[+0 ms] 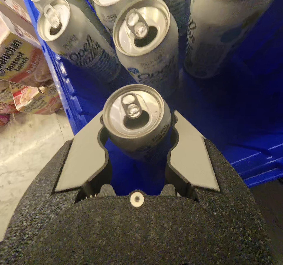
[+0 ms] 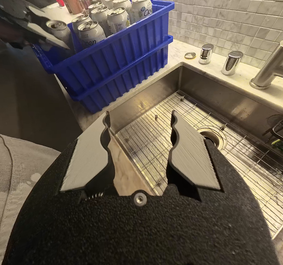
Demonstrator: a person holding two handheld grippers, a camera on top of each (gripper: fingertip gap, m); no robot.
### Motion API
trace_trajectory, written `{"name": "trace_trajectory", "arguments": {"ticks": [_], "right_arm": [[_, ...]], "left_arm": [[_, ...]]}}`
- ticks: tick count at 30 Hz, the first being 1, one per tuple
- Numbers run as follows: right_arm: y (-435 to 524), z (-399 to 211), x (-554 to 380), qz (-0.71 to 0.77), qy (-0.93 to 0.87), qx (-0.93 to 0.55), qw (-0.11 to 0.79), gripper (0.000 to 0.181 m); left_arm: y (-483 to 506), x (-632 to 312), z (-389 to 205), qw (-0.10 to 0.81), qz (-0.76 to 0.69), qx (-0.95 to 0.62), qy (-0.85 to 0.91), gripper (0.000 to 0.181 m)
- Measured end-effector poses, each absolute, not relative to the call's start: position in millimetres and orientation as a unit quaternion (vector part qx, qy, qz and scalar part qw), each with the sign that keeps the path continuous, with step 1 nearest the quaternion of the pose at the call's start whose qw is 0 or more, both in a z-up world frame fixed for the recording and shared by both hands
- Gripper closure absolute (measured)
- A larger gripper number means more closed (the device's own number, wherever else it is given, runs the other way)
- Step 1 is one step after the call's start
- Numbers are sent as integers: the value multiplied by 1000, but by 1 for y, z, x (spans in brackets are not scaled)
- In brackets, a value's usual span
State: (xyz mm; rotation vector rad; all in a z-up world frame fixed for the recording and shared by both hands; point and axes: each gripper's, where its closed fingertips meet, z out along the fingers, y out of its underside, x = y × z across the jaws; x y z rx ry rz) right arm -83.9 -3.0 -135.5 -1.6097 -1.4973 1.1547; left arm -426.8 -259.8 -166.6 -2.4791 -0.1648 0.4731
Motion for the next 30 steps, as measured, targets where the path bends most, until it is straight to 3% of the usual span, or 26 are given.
{"name": "trace_trajectory", "arguments": {"ticks": [1,14,30], "right_arm": [[-3,-136,-84,440,-571,-613,323,102],[-2,-139,-79,437,-573,-616,318,102],[10,-139,-57,392,-592,-611,351,99]], "left_arm": [[-262,-425,-170,294,176,-937,-64,96],[-276,-411,-161,278,63,-954,-90,91],[-308,-418,-147,41,51,-992,106,92]]}}
